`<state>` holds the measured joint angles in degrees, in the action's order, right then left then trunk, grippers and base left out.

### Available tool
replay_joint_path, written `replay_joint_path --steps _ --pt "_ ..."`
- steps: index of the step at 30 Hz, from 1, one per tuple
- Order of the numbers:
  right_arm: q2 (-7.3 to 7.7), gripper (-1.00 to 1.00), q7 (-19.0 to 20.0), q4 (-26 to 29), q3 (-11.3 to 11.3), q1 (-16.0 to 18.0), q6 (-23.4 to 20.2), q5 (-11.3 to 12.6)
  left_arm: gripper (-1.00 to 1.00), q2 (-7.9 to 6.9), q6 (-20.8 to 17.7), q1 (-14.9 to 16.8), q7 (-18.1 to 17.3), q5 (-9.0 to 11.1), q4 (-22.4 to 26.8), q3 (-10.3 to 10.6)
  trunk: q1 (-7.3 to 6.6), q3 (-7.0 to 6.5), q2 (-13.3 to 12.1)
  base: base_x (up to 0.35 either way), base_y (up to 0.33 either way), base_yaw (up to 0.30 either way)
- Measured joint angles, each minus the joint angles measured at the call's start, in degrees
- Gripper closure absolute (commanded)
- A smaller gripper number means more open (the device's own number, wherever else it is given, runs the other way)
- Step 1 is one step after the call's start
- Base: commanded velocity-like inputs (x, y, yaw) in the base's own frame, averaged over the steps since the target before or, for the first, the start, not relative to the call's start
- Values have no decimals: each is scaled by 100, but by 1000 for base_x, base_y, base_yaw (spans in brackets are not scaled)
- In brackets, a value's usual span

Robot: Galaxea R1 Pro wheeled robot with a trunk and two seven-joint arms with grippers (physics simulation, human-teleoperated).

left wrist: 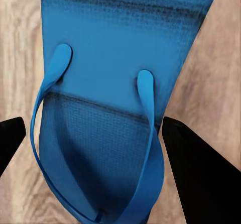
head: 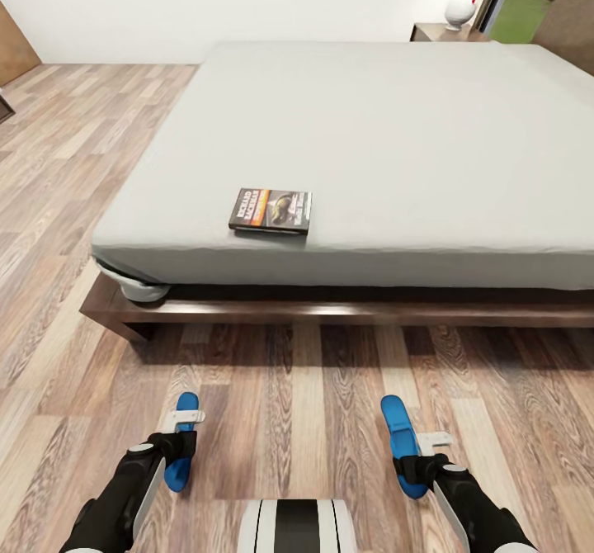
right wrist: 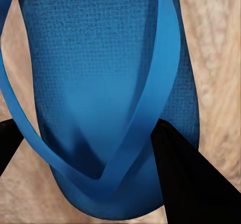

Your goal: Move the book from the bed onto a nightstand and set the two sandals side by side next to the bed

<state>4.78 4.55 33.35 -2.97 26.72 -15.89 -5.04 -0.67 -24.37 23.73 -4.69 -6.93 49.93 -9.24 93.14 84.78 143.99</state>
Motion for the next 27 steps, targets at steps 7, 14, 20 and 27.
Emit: replay_joint_path --steps 7,14,20,27 --pt "0 100 0 -1 2 -1 1 0 100 0 -1 1 0 0 1 -1 -1 0 0 223 166 0" --pt "0 100 0 1 1 0 -1 0 100 -6 -19 2 10 -1 31 -7 1 0 0 33 27 0" --pt "0 100 0 1 -1 0 -1 0 100 -11 -130 3 60 -4 129 -12 1 0 0 5 1 0" --pt "0 100 0 1 -2 0 -1 0 100 -17 -309 28 127 0 140 -105 1 0 0 41 0 0"
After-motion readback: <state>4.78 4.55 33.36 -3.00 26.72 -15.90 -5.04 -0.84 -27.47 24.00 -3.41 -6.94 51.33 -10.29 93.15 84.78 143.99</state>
